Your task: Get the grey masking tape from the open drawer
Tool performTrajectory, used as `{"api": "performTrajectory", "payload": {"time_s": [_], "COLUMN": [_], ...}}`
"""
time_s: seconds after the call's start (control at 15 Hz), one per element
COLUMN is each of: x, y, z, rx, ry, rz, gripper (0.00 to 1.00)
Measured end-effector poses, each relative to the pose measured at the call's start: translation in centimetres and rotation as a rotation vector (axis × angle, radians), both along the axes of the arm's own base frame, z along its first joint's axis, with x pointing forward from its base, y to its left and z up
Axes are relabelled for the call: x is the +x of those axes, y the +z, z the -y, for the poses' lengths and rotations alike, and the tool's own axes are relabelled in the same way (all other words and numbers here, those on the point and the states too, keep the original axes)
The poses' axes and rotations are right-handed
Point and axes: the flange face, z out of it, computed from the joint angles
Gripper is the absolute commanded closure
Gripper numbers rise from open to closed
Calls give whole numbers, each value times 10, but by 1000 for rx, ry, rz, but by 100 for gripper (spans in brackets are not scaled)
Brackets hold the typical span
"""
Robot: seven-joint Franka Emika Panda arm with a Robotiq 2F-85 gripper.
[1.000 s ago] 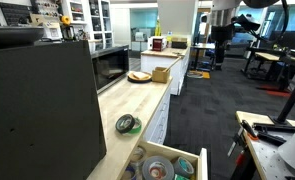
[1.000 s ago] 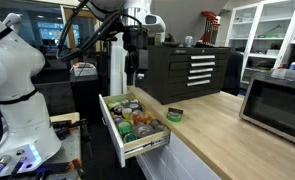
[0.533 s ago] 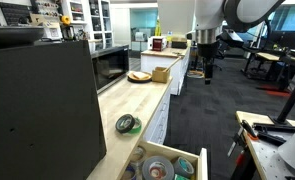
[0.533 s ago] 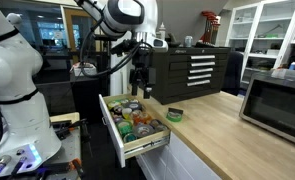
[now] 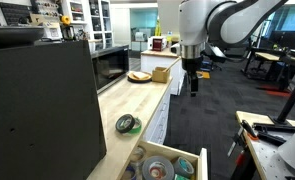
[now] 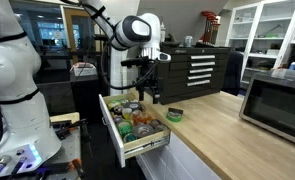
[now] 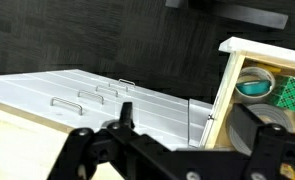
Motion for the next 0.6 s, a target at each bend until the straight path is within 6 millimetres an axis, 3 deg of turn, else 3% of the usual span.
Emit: {"api": "performTrajectory", "payload": {"time_s": [0.27,0.6], "x": [10,13], "y": [-8,-9], "z": [-14,-15], "rx": [4,3], "ry": [37,41], "rz": [8,8], "gripper": [0,0]}}
